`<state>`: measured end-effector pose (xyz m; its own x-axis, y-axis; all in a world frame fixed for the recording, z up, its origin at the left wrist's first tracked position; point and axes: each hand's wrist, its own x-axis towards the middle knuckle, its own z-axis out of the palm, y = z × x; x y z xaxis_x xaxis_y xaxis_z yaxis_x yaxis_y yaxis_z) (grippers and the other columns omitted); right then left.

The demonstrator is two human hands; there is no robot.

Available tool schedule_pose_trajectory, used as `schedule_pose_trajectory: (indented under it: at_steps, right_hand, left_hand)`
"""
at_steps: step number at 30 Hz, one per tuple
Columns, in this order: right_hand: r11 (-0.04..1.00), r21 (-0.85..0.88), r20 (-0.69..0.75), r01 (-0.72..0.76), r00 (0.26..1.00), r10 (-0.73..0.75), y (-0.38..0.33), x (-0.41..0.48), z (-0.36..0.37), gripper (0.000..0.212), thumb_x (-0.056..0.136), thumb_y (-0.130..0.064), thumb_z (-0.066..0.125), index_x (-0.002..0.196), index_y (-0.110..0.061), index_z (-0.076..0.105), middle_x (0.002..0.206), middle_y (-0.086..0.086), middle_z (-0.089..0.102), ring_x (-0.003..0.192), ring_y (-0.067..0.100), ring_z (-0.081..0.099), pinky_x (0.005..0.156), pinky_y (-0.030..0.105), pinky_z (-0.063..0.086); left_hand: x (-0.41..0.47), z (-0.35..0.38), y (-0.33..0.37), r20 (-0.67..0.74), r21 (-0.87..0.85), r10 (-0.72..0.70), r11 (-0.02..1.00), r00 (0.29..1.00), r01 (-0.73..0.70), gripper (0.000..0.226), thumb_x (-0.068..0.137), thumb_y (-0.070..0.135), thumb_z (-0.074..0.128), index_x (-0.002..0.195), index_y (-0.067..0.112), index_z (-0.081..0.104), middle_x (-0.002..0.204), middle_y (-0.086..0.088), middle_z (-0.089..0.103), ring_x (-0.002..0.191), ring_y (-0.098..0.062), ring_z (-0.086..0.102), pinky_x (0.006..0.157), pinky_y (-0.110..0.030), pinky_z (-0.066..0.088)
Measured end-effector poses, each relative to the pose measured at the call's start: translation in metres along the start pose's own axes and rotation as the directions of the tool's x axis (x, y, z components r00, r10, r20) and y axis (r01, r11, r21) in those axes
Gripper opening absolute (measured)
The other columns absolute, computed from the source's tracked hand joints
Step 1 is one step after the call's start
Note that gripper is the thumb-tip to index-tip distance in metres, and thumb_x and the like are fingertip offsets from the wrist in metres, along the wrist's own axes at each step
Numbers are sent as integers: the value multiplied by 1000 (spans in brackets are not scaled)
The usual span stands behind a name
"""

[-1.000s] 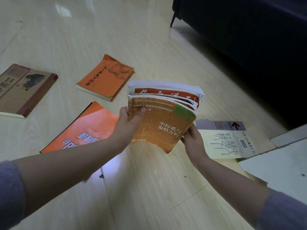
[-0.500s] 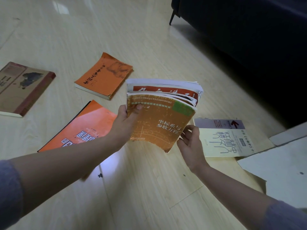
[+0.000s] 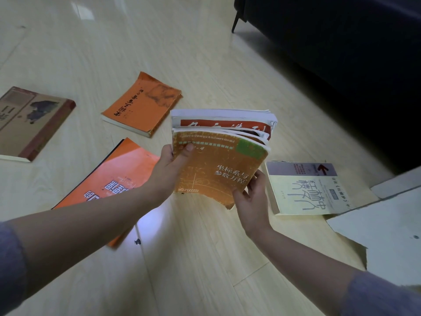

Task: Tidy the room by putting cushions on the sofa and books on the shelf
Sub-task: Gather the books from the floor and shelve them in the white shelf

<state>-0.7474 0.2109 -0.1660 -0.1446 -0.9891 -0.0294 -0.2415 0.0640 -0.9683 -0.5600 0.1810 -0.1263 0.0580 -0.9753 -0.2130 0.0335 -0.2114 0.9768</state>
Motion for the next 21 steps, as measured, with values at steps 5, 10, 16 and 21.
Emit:
schedule_pose_trajectory:
  at_steps: [5,10,16,21]
  right_hand:
    - [1000,-10,-10,23,1000,-23,5,2,0,52,91,-14,64,133,-25,36,130,-8,55,123,11,53,104,45,46]
    - [997,-66,24,48,999,-46,6,3,1,49,91,-17,64,128,-33,37,121,-17,55,116,5,54,101,36,49]
    - [996,-57,23,64,998,-63,8,7,-3,54,87,-22,69,129,-31,36,125,-14,53,119,7,53,95,21,48]
    - [1000,-24,134,-11,991,14,-2,35,-21,99,63,-39,86,142,-28,27,130,-11,54,117,5,54,94,31,50]
  left_hand:
    - [2,-1,-1,13,-10,13,1000,1000,-13,65,78,60,49,129,22,41,119,10,57,104,-3,56,70,-17,43]
    - [3,-2,-4,21,-3,18,1000,1000,-18,66,81,66,52,130,23,41,119,11,57,106,-3,56,74,-19,43]
    - [6,-5,-9,31,1,5,1000,1000,-5,66,79,67,52,128,25,41,122,8,58,111,-9,56,80,-26,46]
    - [11,-10,-13,72,37,10,999,997,-12,77,71,76,51,129,27,41,125,7,58,116,-14,55,97,-42,46]
